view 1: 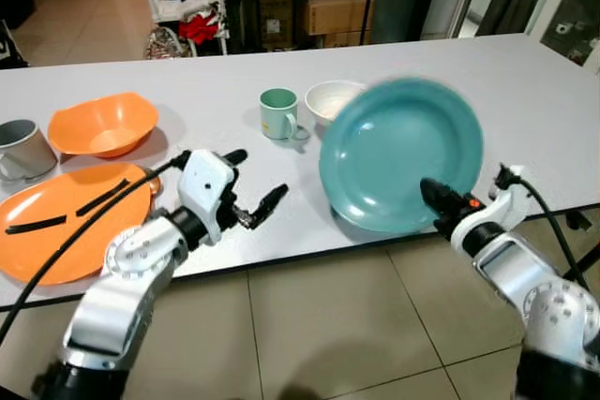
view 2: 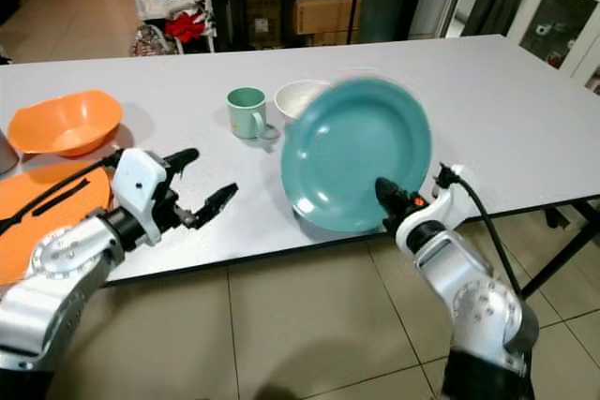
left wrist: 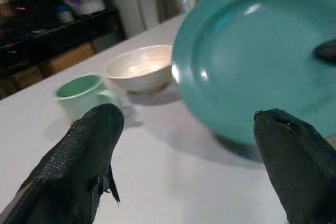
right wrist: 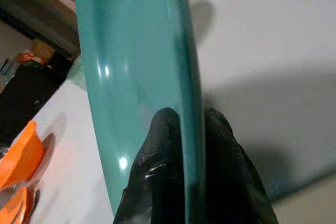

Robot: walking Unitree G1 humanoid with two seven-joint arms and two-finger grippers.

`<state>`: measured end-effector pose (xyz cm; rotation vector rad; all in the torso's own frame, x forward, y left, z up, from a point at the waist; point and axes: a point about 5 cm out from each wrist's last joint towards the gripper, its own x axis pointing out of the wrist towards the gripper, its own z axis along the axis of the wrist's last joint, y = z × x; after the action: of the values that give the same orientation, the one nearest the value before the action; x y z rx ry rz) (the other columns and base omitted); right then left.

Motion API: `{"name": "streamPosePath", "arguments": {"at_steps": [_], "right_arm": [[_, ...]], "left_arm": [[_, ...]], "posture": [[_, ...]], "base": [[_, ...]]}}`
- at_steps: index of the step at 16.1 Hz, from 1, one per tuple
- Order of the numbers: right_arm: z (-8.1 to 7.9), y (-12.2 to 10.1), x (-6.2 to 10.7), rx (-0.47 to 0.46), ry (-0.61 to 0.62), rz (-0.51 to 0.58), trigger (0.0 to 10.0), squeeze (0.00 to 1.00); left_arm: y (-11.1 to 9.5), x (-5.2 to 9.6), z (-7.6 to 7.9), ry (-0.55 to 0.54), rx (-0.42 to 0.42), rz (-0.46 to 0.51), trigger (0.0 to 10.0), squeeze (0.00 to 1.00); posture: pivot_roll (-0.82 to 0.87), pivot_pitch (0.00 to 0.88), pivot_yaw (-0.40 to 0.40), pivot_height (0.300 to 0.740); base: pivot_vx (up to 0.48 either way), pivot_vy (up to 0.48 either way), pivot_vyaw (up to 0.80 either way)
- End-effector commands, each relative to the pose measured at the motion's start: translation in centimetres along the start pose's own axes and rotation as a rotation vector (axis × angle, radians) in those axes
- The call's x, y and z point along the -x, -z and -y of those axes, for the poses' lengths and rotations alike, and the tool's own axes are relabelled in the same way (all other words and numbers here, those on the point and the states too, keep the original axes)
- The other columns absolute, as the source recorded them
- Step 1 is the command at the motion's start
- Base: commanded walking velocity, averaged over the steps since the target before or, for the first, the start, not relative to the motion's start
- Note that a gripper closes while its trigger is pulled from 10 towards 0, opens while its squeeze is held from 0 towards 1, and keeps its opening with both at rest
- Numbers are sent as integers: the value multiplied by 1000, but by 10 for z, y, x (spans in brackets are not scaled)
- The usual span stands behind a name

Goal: Setting the table

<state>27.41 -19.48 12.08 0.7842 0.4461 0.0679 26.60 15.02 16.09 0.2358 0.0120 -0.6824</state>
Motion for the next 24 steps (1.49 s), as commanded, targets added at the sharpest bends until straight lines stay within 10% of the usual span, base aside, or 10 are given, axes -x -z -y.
{"name": "streamPosePath", "arguments": {"at_steps": [1, 11, 21, 23, 24], "right_arm": [[-5, 0, -5, -50, -25, -57, 10000, 0], [-11, 3, -47, -486, -53, -322, 10000, 0], [-1, 0, -59, -534, 65, -357, 10000, 0], [-3, -4, -64, -531, 64, -342, 10000, 831], [-6, -7, -66, -505, 45, -326, 10000, 973]], "left_arm": [[-8, -1, 1, 55, -9, 5, 10000, 671], [-5, 21, 18, 225, 48, -117, 10000, 596], [-1, 25, 25, 254, 58, -171, 10000, 502], [-2, 25, 25, 254, 58, -175, 10000, 502], [-1, 25, 25, 254, 59, -177, 10000, 494]], "posture": [[24, 0, -4, 740], [63, 15, -40, 740], [59, 38, -28, 740], [63, 40, -28, 740], [62, 40, -27, 740]], "base": [[0, 0, 0], [0, 0, 0], [0, 0, 0], [0, 0, 0], [0, 0, 0]]}}
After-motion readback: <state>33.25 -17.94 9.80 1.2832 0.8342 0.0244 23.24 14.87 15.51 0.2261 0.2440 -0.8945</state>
